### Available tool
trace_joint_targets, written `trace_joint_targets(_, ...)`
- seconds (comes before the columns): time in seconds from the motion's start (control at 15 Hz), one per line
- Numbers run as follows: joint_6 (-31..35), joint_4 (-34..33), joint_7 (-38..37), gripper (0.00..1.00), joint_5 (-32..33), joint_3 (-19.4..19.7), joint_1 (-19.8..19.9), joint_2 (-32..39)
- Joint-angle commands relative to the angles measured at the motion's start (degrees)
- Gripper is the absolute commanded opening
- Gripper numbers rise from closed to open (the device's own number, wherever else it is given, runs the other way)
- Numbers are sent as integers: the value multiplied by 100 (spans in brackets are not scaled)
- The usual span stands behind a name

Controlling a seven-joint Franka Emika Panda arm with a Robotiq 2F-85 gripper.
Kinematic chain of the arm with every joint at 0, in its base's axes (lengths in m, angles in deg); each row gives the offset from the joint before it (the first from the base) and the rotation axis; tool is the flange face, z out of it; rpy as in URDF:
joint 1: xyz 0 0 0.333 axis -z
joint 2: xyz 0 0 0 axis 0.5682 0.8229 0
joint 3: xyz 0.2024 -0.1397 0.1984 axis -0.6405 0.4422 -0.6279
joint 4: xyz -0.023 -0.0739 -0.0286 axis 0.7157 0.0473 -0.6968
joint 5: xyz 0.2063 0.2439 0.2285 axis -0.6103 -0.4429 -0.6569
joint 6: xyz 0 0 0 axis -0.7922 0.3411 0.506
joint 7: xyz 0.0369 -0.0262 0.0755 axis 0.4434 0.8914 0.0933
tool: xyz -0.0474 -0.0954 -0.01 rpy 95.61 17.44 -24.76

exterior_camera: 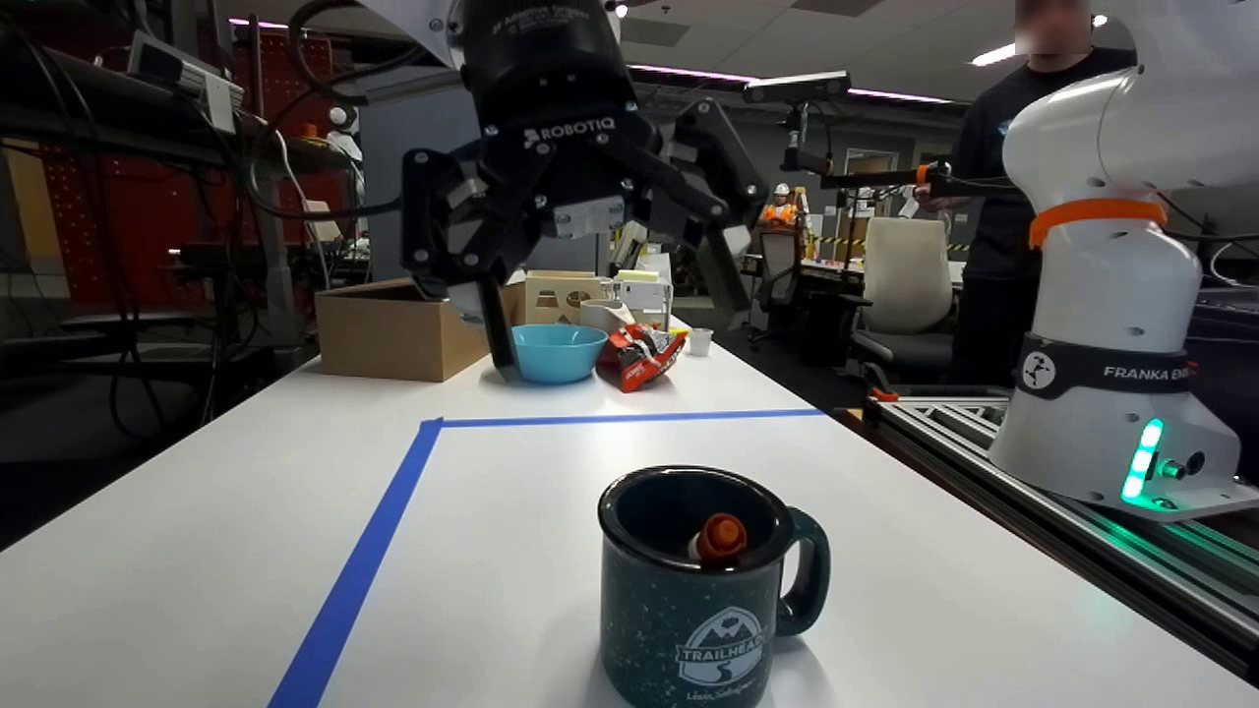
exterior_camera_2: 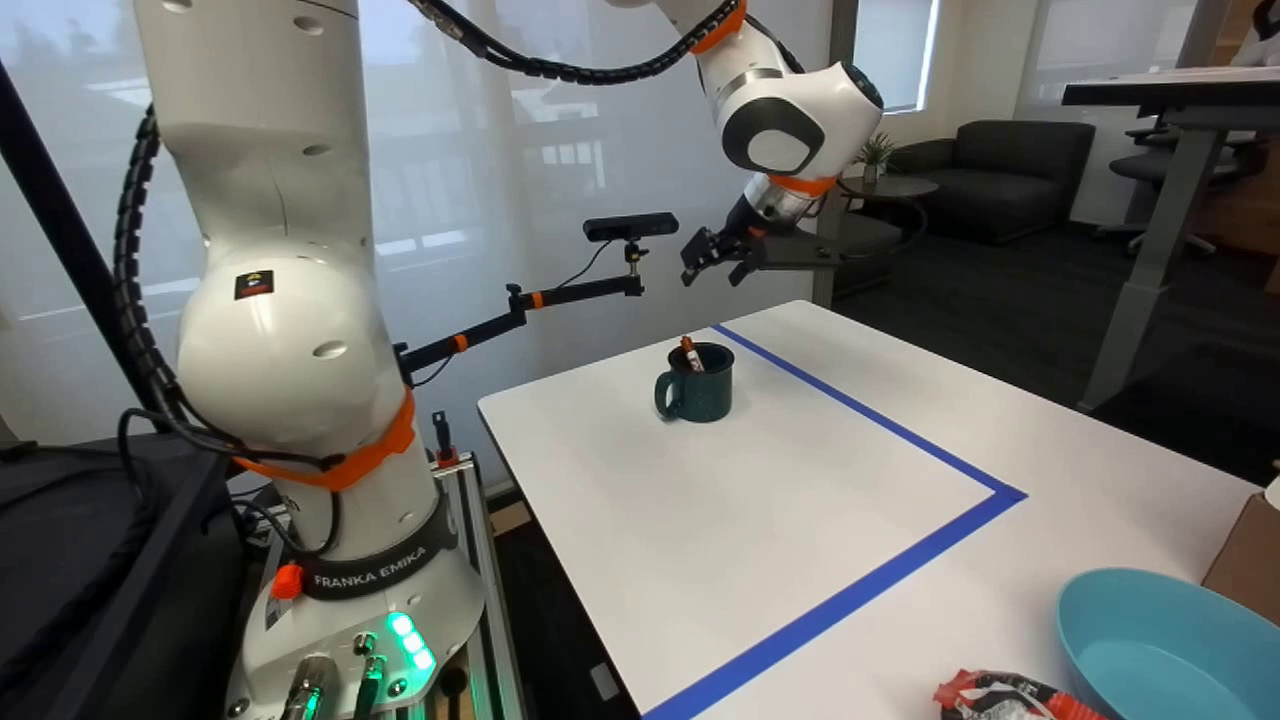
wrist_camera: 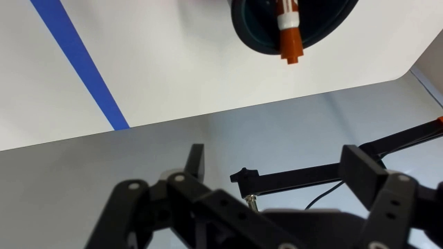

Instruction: Put the marker on the table

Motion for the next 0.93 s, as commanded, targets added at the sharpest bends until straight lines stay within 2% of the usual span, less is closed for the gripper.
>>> trace_joint_targets(0.0,59,240,-1,100,-309,-121,-51,-122)
trace_joint_targets(0.87,-47,1649,-858,100,-259,-67,-105,-1153)
